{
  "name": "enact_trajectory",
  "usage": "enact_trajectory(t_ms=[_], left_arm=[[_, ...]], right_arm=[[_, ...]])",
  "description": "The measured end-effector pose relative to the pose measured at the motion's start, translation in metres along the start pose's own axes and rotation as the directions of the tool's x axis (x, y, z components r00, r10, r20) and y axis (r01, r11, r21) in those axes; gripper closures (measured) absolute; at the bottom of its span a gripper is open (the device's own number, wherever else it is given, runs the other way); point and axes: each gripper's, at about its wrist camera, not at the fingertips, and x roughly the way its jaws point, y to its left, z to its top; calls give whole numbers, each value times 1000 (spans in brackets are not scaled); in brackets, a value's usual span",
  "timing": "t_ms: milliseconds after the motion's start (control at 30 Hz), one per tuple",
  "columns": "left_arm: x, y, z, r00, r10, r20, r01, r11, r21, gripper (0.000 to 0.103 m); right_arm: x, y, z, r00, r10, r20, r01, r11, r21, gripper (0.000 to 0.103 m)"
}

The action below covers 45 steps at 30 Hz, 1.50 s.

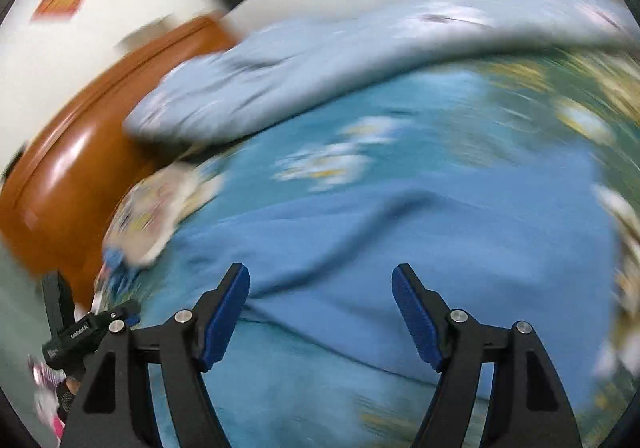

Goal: Fold clothes
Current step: 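Grasp the sweatpants waistband with the left gripper while the right gripper grasps a leg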

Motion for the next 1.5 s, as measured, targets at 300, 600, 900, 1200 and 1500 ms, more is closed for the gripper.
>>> enact_trajectory(t_ms=[300, 600, 900, 1200, 1500], left_arm=[[52, -5, -2, 997, 17, -74, -23, 996, -84, 12], [53, 2, 1, 996, -37, -76, 24, 984, -177, 79], [-20, 38, 26, 990, -36, 139, 66, 974, -215, 80], [-50, 108, 11, 982, 64, 175, 2, 935, -354, 80], [-48, 110, 0, 989, 67, 135, -17, 939, -342, 80]], right_arm=[[-53, -94, -14, 973, -210, 94, 190, 963, 189, 28], [-46, -104, -12, 966, -238, 105, 216, 959, 186, 28], [-48, -94, -10, 956, -269, 118, 254, 959, 125, 28], [-68, -76, -23, 984, -138, 108, 115, 973, 200, 28], [-28, -11, 1, 977, -203, 71, 193, 973, 127, 28]])
